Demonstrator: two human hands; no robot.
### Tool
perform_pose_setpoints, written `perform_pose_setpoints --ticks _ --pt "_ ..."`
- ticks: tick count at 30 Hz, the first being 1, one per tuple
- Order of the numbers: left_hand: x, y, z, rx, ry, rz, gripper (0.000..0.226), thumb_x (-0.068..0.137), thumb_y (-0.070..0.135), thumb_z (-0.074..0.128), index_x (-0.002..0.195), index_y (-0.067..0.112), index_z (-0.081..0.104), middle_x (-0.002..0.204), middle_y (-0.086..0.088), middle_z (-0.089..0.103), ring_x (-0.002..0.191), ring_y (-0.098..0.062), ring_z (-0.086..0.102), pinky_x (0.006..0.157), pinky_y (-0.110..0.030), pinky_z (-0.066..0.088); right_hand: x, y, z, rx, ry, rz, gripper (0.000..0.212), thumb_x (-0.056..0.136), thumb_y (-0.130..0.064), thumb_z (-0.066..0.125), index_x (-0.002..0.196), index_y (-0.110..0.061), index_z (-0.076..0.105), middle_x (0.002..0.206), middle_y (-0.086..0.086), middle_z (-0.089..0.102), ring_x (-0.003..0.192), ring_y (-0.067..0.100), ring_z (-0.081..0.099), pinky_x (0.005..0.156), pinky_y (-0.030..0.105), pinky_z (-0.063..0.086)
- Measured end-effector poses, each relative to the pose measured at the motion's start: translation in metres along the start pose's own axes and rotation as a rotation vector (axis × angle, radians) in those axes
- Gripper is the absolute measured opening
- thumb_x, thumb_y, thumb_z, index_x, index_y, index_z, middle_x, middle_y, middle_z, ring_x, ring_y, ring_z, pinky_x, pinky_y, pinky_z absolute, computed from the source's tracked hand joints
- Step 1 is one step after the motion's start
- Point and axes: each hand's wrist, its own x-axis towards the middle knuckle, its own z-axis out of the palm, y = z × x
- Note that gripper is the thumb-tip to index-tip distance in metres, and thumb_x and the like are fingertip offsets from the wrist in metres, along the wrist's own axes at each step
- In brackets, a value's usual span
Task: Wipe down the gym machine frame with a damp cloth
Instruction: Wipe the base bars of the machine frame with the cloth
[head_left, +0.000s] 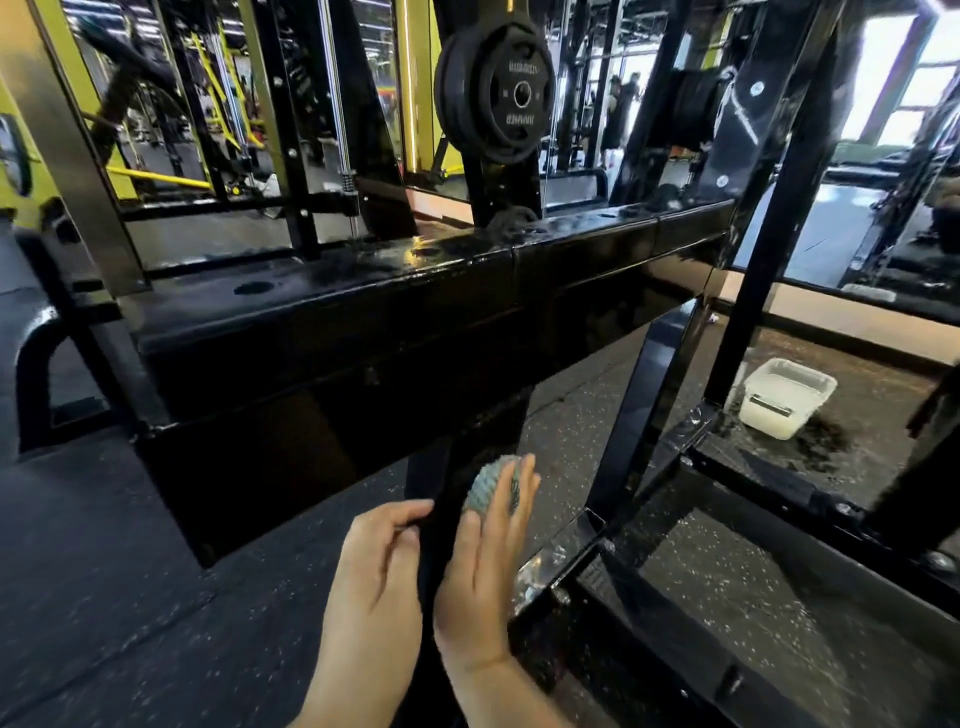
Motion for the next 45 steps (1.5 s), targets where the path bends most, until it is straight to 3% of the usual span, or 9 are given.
perform_pose_setpoints --ticks 8,11,13,19,25,29,35,40,45 --pt "-0.008 0.061 -0.013 0.165 -0.038 0.589 0.028 0.088 0.032 0.037 0.105 0.041 0.057 0.111 0.025 0.054 0.106 0.004 0.053 0.088 -0.009 0.038 0.116 -0.082 -0.011 0.058 0.197 -0.184 0.048 0.102 -0.034 0.021 0.150 -0.030 0.015 0.159 -0.008 0.003 0.148 0.013 -0.002 0.121 0.041 0.003" --pt "-0.003 0.077 -0.021 0.274 0.117 0.847 0.029 0.088 0.017 0.043 0.108 0.021 0.063 0.114 0.009 0.055 0.108 -0.006 0.049 0.097 -0.015 0.032 0.069 -0.072 -0.001 -0.143 0.094 -0.743 0.045 0.107 -0.034 0.012 0.148 -0.018 0.021 0.146 0.024 0.037 0.130 0.027 0.046 0.117 0.027 0.015" --pt "0.003 0.080 -0.025 0.377 0.187 0.929 0.029 0.086 0.015 0.045 0.103 0.011 0.067 0.114 -0.001 0.058 0.111 -0.017 0.050 0.101 -0.021 0.030 0.068 -0.049 -0.006 -0.228 -0.028 -0.912 0.049 0.106 -0.032 0.022 0.153 -0.035 0.007 0.158 -0.002 0.022 0.143 0.017 0.026 0.120 0.036 0.012" --pt "0.023 0.074 -0.021 0.736 0.199 1.023 0.031 0.083 0.022 0.049 0.105 0.017 0.070 0.122 -0.005 0.061 0.125 -0.025 0.044 0.110 -0.033 0.022 0.154 -0.039 -0.037 0.010 0.209 -0.140 0.051 0.101 -0.037 0.022 0.150 -0.033 0.010 0.154 -0.017 0.000 0.148 0.015 -0.006 0.119 0.052 0.005" --pt "0.026 0.058 -0.030 0.840 0.224 1.123 0.031 0.086 0.020 0.046 0.113 0.015 0.058 0.120 -0.010 0.063 0.125 -0.028 0.044 0.113 -0.041 0.023 0.081 -0.021 -0.013 -0.250 -0.039 -0.820 0.057 0.102 -0.036 0.034 0.152 -0.039 0.005 0.160 -0.010 0.001 0.149 0.025 -0.002 0.120 0.047 0.002" --pt "0.023 0.047 -0.035 0.888 0.210 1.133 0.031 0.085 0.018 0.048 0.113 0.014 0.061 0.120 -0.011 0.063 0.124 -0.029 0.045 0.113 -0.042 0.022 0.124 -0.025 -0.031 -0.040 0.144 -0.234 0.051 0.103 -0.029 0.025 0.151 -0.025 0.009 0.156 -0.010 0.001 0.148 0.019 -0.007 0.120 0.046 0.001" --pt "-0.001 -0.001 -0.034 0.695 0.048 0.953 0.030 0.095 0.023 0.033 0.112 0.017 0.057 0.119 -0.004 0.060 0.120 -0.022 0.047 0.110 -0.034 0.027 -0.010 0.019 0.012 -0.082 0.001 -0.210 0.054 0.101 -0.045 0.020 0.151 -0.040 0.000 0.159 -0.016 -0.013 0.148 0.015 -0.009 0.120 0.031 0.000" --pt "-0.023 -0.056 -0.038 0.431 -0.132 0.247 0.030 0.094 0.016 0.042 0.114 0.036 0.052 0.115 0.028 0.048 0.111 0.000 0.045 0.093 -0.023 0.039 -0.055 0.016 0.018 0.116 -0.062 0.525 0.047 0.086 -0.060 0.019 0.124 -0.065 -0.008 0.147 -0.031 -0.022 0.144 -0.001 -0.017 0.121 0.036 -0.004" --pt "-0.013 -0.068 -0.034 0.124 -0.057 -0.179 0.029 0.099 0.017 0.036 0.113 0.034 0.056 0.114 0.016 0.057 0.108 -0.006 0.053 0.094 -0.031 0.041 0.000 -0.037 0.026 0.027 0.080 0.009 0.050 0.096 -0.046 0.013 0.140 -0.048 -0.010 0.153 -0.021 -0.015 0.143 0.001 -0.018 0.117 0.024 -0.007"
